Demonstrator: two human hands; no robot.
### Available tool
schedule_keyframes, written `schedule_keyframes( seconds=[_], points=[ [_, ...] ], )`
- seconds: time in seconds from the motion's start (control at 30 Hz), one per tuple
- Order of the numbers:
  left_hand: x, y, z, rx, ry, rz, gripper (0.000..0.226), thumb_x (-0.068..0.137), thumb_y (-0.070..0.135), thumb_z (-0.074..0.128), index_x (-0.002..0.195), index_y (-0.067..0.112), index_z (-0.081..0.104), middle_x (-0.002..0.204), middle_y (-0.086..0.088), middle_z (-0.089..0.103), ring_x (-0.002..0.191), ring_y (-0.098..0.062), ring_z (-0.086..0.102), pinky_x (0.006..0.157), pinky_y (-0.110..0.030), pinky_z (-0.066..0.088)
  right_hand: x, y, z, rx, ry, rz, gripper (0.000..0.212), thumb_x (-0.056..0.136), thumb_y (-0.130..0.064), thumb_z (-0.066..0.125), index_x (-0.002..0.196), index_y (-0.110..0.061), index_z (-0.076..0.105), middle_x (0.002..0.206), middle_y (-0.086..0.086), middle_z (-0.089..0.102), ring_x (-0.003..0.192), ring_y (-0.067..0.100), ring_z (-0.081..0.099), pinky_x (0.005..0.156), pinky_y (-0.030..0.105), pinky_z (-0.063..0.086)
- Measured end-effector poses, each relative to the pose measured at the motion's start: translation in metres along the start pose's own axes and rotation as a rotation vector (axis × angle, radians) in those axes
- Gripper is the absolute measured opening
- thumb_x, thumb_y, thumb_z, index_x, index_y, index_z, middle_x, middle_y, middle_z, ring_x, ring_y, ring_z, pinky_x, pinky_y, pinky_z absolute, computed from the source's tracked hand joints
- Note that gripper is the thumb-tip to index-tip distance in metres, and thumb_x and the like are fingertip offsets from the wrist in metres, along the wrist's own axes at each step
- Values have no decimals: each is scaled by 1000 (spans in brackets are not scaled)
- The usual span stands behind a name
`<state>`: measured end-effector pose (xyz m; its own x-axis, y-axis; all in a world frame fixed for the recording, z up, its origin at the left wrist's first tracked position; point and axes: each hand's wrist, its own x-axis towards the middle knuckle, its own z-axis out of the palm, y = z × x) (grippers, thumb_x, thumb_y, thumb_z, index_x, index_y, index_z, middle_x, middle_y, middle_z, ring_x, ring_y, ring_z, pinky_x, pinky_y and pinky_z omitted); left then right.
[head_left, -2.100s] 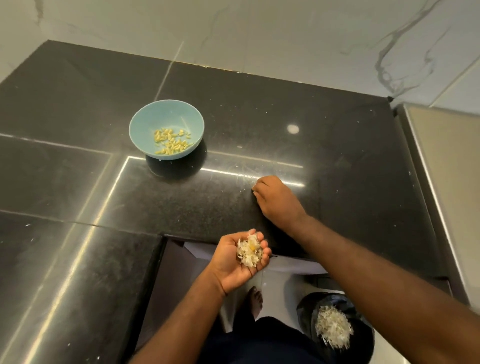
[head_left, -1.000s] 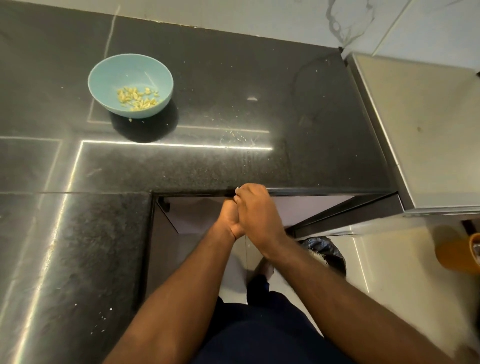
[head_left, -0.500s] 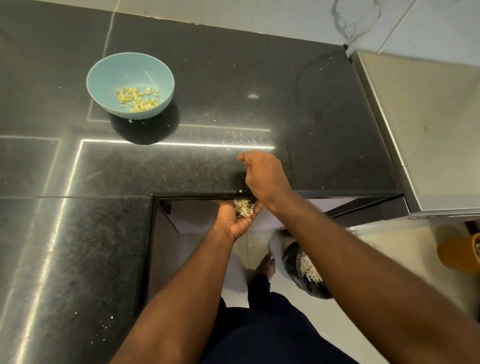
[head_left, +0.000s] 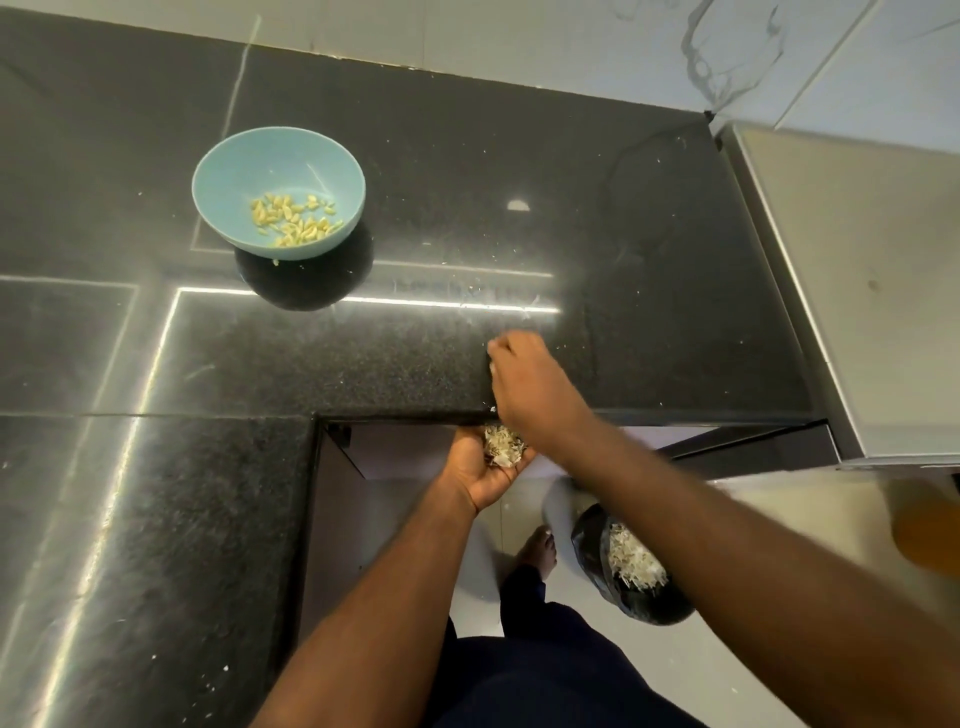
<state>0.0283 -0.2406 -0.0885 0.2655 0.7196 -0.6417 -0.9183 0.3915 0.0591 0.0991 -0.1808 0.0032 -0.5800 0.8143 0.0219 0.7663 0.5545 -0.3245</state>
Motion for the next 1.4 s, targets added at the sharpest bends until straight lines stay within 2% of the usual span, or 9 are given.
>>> schedule_keyframes(
  seconds=[0.1,0.2,0.3,0.43,0.73,0.93,1.07,1.23,1.4],
  points=[
    [0,3,-1,-16,-14,-9,36,101,30,41,103,6,69,95,-13,75,84,-26,74,72,-38,62,-36,-6,-7,38,-1,-55,21,98,-10,53,99,4,68,100,17,64,96,31,57,85,41,49],
    [1,7,-1,-29,-13,10,44,101,36,42,111,1,67,108,-21,71,100,-36,69,83,-49,59,-5,-1,-28,138,59,48,16,95,-11,61,83,-2,67,85,12,63,80,23,55,73,37,45],
    [0,6,-2,-3,36,25,53,102,44,43,116,-4,64,114,-27,68,112,-41,61,91,-54,52,65,12,-43,162,108,149,16,87,4,55,95,-2,67,100,13,64,92,26,58,81,36,47],
    [-2,4,-6,11,54,14,56,102,44,41,113,-5,65,111,-30,68,102,-41,68,89,-51,54,121,9,-34,-30,-62,8,29,93,0,44,112,3,67,116,20,60,110,34,56,95,41,46],
    [-11,7,-6,-38,1,17,37,95,24,41,107,3,69,100,-17,73,89,-29,73,77,-41,61,-32,-8,-5,64,-12,-229,10,90,-2,60,89,2,69,88,14,64,82,29,60,70,38,54],
    [-10,1,-2,14,33,6,48,102,29,36,110,-8,66,108,-30,69,99,-40,69,90,-50,53,32,41,-31,-9,65,164,26,102,-6,43,113,3,65,115,18,59,111,30,52,95,40,46],
    [-14,-2,3,7,41,33,39,98,24,40,106,-1,68,102,-21,72,91,-32,72,88,-44,56,-5,11,-5,-58,30,124,21,98,-2,48,115,0,62,116,13,55,105,23,46,88,30,42],
    [-14,2,2,2,23,57,31,89,23,48,106,6,68,103,-13,70,93,-27,69,92,-40,54,-40,-9,-1,2,14,-8,16,97,-3,54,102,-1,68,101,14,61,95,28,53,81,36,44],
    [-15,2,0,-38,34,62,46,104,24,34,107,-6,67,104,-27,71,88,-38,73,80,-48,61,-1,17,-19,123,176,266,13,92,-2,57,93,-3,70,98,11,64,96,24,59,84,39,49]
  ],
)
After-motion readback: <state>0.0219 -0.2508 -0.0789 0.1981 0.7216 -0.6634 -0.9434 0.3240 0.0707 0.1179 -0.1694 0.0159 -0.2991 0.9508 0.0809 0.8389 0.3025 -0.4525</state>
